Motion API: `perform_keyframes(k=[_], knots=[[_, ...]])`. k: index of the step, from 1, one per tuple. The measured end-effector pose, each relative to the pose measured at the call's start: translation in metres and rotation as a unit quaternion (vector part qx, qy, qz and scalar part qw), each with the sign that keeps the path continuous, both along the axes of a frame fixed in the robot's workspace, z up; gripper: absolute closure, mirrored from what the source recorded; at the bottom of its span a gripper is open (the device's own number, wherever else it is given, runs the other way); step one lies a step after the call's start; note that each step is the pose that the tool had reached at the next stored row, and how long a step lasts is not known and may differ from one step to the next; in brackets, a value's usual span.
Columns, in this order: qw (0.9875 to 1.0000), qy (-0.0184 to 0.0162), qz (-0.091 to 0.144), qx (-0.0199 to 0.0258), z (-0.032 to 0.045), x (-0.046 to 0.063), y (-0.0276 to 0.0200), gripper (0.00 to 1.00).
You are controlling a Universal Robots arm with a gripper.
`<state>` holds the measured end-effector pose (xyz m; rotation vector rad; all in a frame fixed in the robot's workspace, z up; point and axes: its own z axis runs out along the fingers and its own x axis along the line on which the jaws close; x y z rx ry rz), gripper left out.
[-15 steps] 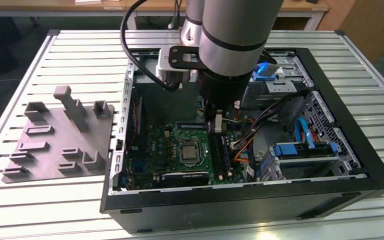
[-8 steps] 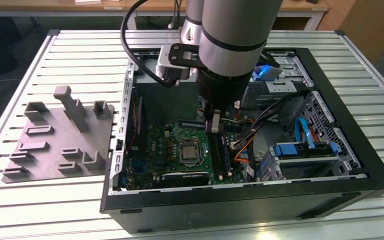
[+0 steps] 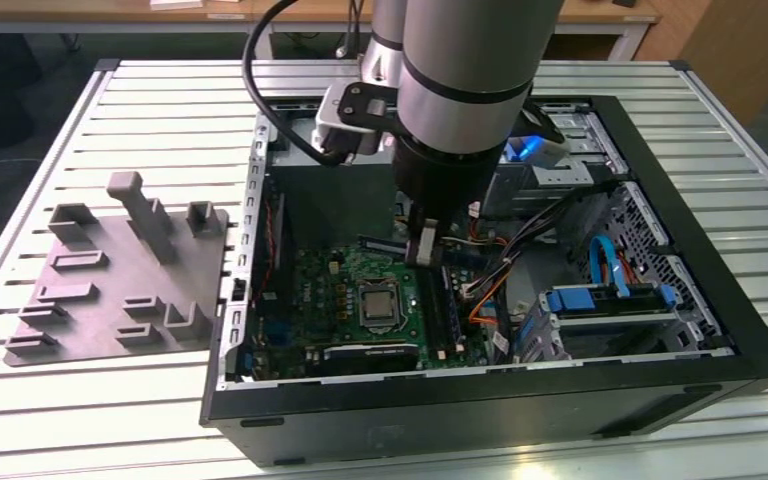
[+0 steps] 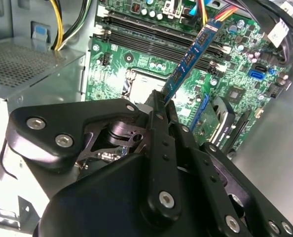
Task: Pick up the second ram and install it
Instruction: 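Insert the second ram into the second slot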
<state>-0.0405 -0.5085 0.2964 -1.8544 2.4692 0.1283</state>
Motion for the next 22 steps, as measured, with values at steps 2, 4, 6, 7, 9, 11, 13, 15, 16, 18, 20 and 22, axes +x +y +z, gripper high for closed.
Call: perform_keyframes(k=[2,4,6,7,9,11,13,15,16,18,20,22], knots=[[1.0,0.0,-0.009,0.0,-0.0002,0.0,0.0,0.86],[0.9999,0.0,-0.016,-0.0001,-0.0003,0.0,0.0,0.86],[0.9998,0.0,-0.022,-0.0002,-0.0003,0.0,0.0,0.86],[0.9997,0.0,-0.026,-0.0002,-0.0004,0.0,0.0,0.86],[0.9994,0.0,-0.034,-0.0002,-0.0005,0.0,0.0,0.86],[0.9991,0.0,-0.041,-0.0003,-0.0005,0.0,0.0,0.86],[0.9988,0.0,-0.05,-0.0004,-0.0006,0.0,0.0,0.86],[0.9984,0.0,-0.057,-0.0004,-0.0007,0.0,0.0,0.86],[0.9981,0.0,-0.061,-0.0005,-0.0007,0.0,0.0,0.86],[0.9976,0.0,-0.069,-0.0006,-0.0008,0.0,0.0,0.86],[0.9969,0.0,-0.079,-0.0007,-0.0009,0.0,0.0,0.86],[0.996,0.0,-0.089,-0.0008,-0.001,0.0,0.0,0.86]])
